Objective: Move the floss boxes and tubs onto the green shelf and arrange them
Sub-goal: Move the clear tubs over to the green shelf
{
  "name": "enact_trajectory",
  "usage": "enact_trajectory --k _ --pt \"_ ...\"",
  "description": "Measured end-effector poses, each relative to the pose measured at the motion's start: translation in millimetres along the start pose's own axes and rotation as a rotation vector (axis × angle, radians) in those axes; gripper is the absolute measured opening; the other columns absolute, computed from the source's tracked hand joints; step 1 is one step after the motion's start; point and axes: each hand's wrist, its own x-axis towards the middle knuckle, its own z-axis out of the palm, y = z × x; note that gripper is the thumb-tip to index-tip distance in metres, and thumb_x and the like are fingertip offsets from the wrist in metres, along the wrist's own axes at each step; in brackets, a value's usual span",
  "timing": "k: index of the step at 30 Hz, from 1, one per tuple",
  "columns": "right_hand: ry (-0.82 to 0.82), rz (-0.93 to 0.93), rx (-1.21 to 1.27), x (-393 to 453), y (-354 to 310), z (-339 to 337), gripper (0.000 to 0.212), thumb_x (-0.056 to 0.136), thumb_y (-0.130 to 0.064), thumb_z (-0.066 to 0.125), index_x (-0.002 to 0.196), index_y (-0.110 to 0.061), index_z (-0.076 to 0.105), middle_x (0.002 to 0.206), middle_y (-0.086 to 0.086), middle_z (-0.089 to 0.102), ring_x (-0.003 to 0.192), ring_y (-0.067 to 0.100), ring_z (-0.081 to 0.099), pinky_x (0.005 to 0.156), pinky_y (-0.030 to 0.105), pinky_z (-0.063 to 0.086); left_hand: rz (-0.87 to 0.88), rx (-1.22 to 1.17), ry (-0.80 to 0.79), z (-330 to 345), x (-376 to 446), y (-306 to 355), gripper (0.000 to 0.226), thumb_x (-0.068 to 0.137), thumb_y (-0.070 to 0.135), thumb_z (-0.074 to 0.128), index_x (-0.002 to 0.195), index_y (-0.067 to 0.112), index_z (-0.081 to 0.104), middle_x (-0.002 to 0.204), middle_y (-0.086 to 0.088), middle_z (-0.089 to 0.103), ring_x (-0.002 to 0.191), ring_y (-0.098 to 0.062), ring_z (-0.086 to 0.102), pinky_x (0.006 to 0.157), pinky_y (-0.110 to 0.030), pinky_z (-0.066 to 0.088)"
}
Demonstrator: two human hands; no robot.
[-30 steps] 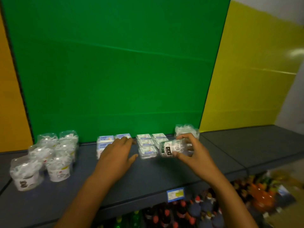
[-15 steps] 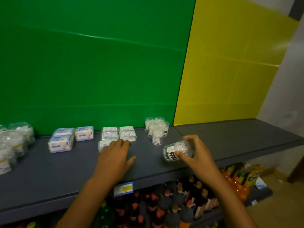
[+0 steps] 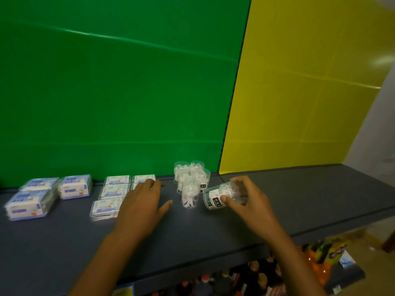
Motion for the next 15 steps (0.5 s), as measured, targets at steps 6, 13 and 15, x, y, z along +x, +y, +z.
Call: enact_trajectory --k 6,13,15 --pt "0.007 -0.053 -0.077 42 27 10 0.047 0.079 -0.037 0.080 0.117 -0.043 0.053 0.110 -0.007 0.056 0.097 0.004 0.058 0.080 0.023 0.053 -0.032 -0.014 -0.032 25 34 0 0.056 0.090 0.057 0.046 0.136 0.025 0.040 0.132 -0.002 0.050 0.117 -0.021 0.050 0.096 -0.037 0.045" --pt "-0.087 -0.063 -0.067 69 61 32 0.052 0.076 -0.028 0.083 0.118 -0.036 0.053 0.114 -0.008 0.054 0.100 0.007 0.057 0.078 0.020 0.048 -0.103 0.010 -0.064 41 35 10 0.053 0.091 0.054 0.046 0.136 0.027 0.038 0.133 0.002 0.046 0.118 -0.017 0.049 0.092 -0.032 0.044" --pt "-0.119 -0.087 -0.053 80 66 38 0.054 0.076 -0.027 0.083 0.119 -0.034 0.051 0.118 -0.007 0.054 0.102 0.008 0.056 0.080 0.023 0.051 -0.140 0.012 -0.043 42 37 11 0.054 0.091 0.054 0.048 0.136 0.025 0.039 0.133 0.001 0.048 0.116 -0.019 0.051 0.092 -0.033 0.046"
